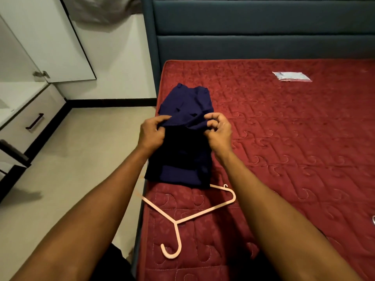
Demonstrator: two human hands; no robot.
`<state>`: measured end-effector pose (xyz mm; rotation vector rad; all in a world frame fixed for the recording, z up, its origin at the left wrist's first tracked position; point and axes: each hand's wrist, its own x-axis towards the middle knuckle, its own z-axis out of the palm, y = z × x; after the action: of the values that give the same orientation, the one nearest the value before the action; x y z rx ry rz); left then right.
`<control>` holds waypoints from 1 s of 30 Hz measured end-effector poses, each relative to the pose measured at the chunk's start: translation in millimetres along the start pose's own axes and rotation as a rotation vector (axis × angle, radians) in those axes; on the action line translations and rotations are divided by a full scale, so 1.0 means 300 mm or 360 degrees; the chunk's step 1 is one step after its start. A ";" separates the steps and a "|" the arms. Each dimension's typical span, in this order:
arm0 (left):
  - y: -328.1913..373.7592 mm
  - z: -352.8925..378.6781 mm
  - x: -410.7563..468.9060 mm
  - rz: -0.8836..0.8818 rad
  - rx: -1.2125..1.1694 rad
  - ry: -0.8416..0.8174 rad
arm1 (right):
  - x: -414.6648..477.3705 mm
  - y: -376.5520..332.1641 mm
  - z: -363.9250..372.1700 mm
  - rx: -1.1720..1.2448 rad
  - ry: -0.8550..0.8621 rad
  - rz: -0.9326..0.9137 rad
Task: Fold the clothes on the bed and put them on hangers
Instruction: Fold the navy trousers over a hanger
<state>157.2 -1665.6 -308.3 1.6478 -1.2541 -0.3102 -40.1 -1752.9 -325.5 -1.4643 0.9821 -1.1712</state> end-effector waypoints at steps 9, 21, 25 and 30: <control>-0.213 -0.117 -0.117 -0.0289 0.0238 -0.0795 | -0.143 0.191 -0.102 -0.0790 -0.0771 0.0275; -0.064 -0.038 -0.371 -0.1179 -0.0100 0.0288 | -0.166 0.066 0.049 -0.1673 -0.0977 -0.0558; -0.016 -0.022 -0.378 -0.1408 -0.0498 0.0160 | -0.209 0.005 0.034 -0.1824 -0.0824 -0.0739; -0.009 -0.034 -0.374 -0.1611 -0.0773 0.0081 | -0.232 -0.095 -0.016 -0.1662 -0.1008 -0.0701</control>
<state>117.9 -1566.4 -344.4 1.7025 -0.1680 -1.0776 -58.9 -1681.6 -310.2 -2.7615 0.8435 -0.3229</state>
